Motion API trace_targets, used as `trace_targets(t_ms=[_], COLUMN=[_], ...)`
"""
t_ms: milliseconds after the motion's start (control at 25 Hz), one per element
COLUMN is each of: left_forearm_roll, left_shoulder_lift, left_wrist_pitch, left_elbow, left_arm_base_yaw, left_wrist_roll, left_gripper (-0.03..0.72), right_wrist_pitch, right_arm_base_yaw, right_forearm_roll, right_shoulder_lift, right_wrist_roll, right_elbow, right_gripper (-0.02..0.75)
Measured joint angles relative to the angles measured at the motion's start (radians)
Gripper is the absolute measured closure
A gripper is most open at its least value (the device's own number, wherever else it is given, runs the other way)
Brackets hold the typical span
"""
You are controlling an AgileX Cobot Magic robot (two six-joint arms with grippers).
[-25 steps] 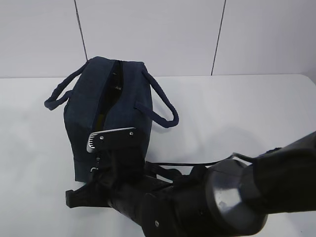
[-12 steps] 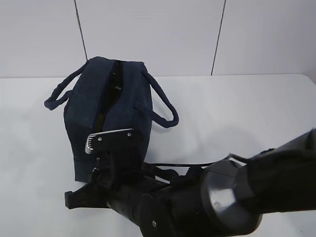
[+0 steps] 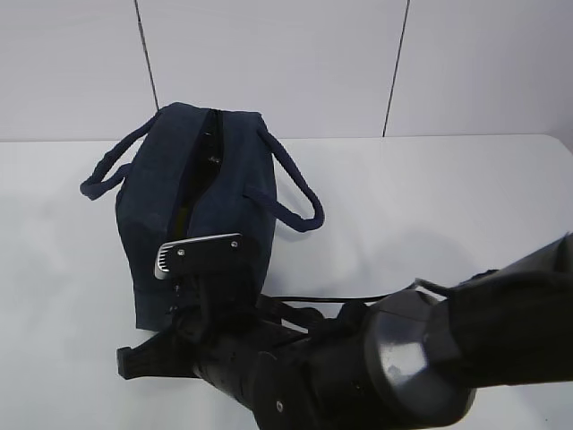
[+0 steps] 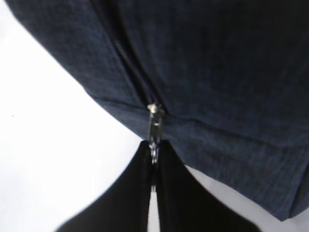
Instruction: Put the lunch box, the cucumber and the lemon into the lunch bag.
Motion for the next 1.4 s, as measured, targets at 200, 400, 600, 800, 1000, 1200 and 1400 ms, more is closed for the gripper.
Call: trace_targets(t_ms=[200,400,600,800,1000,1200,1400], left_forearm_roll=[0.000,0.000,0.000,0.000,0.000,-0.005,-0.022], left_shoulder_lift=[0.000,0.004,0.064,0.148,0.247,0.323,0.387], left_wrist_pitch=[-0.005,-0.040,-0.051,-0.074,-0.095,-0.182,-0.257], left_elbow=[0.000,0.000,0.000,0.000,0.002,0.034,0.072], left_arm_base_yaw=[0.000,0.000,-0.004,-0.020,-0.020,-0.037,-0.082], left_wrist_roll=[0.000,0.064,0.145,0.196,0.255,0.314,0.371], left_gripper=[0.475,0.475,0.475,0.456,0.434,0.433,0.433], right_wrist_pitch=[0.000,0.006,0.023,0.050,0.072,0.091,0.111], right_arm_base_yaw=[0.000,0.000,0.000,0.000,0.000,0.000,0.000], right_forearm_roll=[0.000,0.000,-0.002,-0.004,-0.004,-0.004,-0.004], right_shoulder_lift=[0.000,0.000,-0.030,-0.060,-0.067,-0.067,-0.075], right_wrist_roll=[0.000,0.000,-0.012,-0.035,-0.046,-0.048,-0.059], right_elbow=[0.000,0.000,0.000,0.000,0.000,0.000,0.000], right_gripper=[0.751,0.751,0.751,0.751,0.751,0.751,0.751])
